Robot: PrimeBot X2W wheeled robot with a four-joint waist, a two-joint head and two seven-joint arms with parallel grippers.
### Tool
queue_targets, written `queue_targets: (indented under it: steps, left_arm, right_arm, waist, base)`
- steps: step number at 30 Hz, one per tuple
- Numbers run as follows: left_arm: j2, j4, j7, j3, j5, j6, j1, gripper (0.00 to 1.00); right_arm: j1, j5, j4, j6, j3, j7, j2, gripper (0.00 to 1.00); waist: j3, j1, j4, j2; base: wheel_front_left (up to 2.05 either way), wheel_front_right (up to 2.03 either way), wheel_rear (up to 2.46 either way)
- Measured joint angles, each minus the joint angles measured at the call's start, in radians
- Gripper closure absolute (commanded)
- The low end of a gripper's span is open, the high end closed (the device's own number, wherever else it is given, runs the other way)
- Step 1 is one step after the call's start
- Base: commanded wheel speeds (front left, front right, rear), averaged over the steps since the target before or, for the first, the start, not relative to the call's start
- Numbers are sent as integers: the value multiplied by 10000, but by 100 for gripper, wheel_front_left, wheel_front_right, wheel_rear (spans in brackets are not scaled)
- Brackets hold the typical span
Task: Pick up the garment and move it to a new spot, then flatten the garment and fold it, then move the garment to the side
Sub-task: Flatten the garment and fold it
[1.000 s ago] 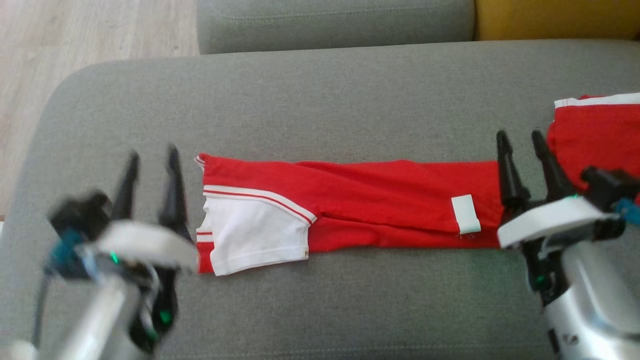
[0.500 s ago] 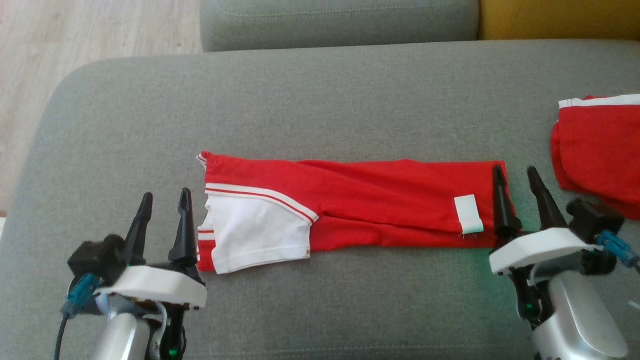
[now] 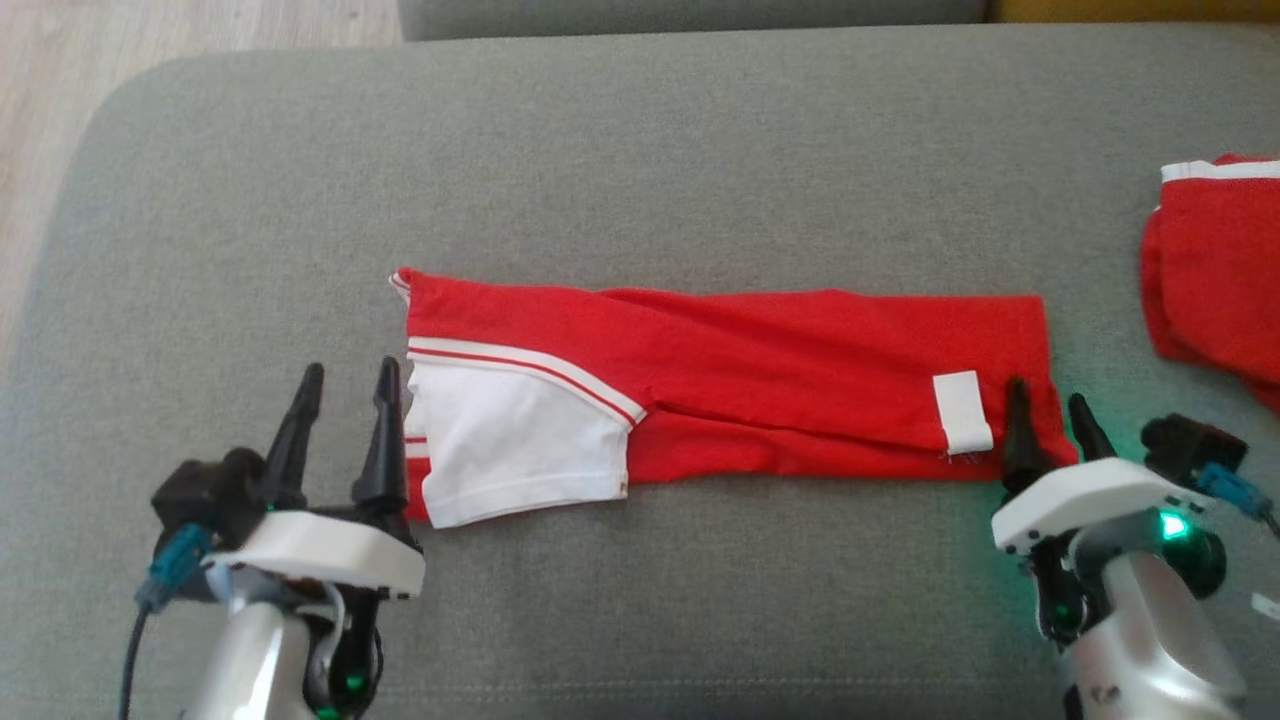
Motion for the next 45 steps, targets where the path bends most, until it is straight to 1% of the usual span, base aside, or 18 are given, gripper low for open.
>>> queue_targets:
  steps: [4,6,10,15,16,17,21,25,26,29,33,35,37,40,41,43,45]
  left_arm:
    - [-35,88,0,228,173,-98,-214,0]
    - [-123,219,0,307,276,-174,-220,0]
    - [-224,291,0,493,318,-234,-221,0]
    - [-280,337,0,546,426,-276,-221,0]
    - [-290,359,0,573,437,-326,-221,0]
    - [-295,378,0,604,466,-347,-221,0]
    - [-318,470,0,779,493,-359,-221,0]
    - [-343,550,0,817,504,-378,-212,0]
    - [-351,558,0,823,550,-439,-202,0]
    - [-376,589,0,846,579,-441,-174,0]
    - [-395,602,0,874,577,-441,-135,0]
    - [-414,600,0,878,577,-441,-132,0]
    - [-418,606,0,886,577,-439,-115,0]
    - [-418,606,0,886,575,-437,-33,0]
    - [-418,608,0,880,573,-437,45,0]
    - [-433,631,0,869,564,-435,157,0]
    - [-435,642,0,859,564,-435,216,0]
  right_arm:
    - [-471,27,725,0,58,-25,8,0]
    - [-675,-186,1262,0,-104,-151,10,0]
    - [-1076,-499,1873,0,-343,-341,10,0]
    - [-1391,-508,2378,0,-293,-430,-2,0]
    - [-1441,-491,2483,0,-244,-430,-12,76]
    - [-1507,-477,2581,0,-190,-435,-21,100]
    - [-1598,-531,2895,0,-182,-642,-13,100]
    - [-1615,-1273,3047,0,-857,-786,67,100]
    - [-1614,-1469,3045,0,-1085,-830,58,100]
    - [-1604,-2163,2945,0,-1992,-949,-56,100]
    - [-1558,-3561,2192,0,-3647,-1018,-339,100]
    - [-1556,-4048,1741,0,-4251,-1030,-282,100]
    - [-1564,-4318,1379,0,-4497,-884,-119,100]
    - [-1615,-4268,1001,0,-4374,-487,69,100]
    - [-1682,-3852,1053,0,-4059,-357,59,100]
    - [-1906,-2610,1237,0,-3160,-79,38,100]
    - [-2128,-1342,1321,0,-1931,176,44,100]
  waist:
    - [154,0,102,0]
    - [204,0,148,0]
    - [226,0,168,0]
    - [217,0,141,0]
    - [206,0,128,0]
    - [196,0,109,0]
    - [95,0,18,0]
    - [-95,0,-91,0]
    - [-152,0,-115,0]
    - [-315,0,-186,0]
    - [-520,0,-255,0]
    - [-605,0,-280,0]
    - [-698,0,-300,0]
    - [-850,0,-340,0]
    - [-898,0,-345,0]
    - [-980,0,-341,0]
    - [-1052,0,-328,0]
  base:
    - [0,0,0]
    - [0,0,0]
    - [0,0,0]
    - [0,0,0]
    - [0,0,0]
    - [0,0,0]
    - [0,0,0]
    - [0,0,0]
    - [0,0,0]
    - [0,0,0]
    - [0,0,0]
    - [0,0,0]
    - [0,0,0]
    - [0,0,0]
    - [0,0,0]
    - [0,0,0]
    - [0,0,0]
